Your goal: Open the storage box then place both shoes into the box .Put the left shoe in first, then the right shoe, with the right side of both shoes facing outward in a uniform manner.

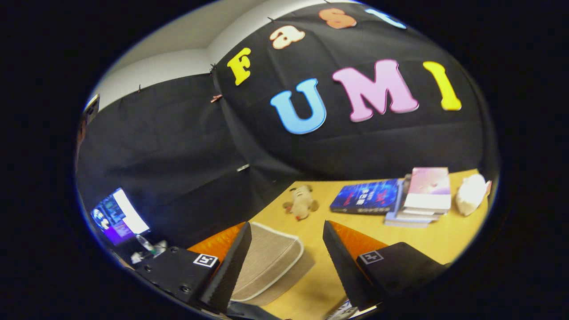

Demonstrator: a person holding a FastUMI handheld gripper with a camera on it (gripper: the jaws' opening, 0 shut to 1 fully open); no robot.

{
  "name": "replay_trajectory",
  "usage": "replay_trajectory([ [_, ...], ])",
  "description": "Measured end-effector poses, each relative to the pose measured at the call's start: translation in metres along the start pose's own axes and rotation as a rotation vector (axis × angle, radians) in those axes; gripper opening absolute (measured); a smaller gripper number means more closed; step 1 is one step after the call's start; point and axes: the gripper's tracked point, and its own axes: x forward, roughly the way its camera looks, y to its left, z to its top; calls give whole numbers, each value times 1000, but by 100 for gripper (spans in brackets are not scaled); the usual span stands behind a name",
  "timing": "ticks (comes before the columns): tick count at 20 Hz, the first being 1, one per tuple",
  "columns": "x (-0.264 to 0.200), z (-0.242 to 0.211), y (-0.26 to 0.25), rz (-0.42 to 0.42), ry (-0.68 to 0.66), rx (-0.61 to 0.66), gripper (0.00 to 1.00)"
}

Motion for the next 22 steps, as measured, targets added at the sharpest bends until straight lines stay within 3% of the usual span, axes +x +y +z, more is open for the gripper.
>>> replay_trajectory([
  [4,8,-49,16,213,154,188,98],
  [8,18,-85,17,342,241,438,98],
  [13,27,-136,9,411,336,663,97],
  [22,42,-184,26,530,436,864,97],
])
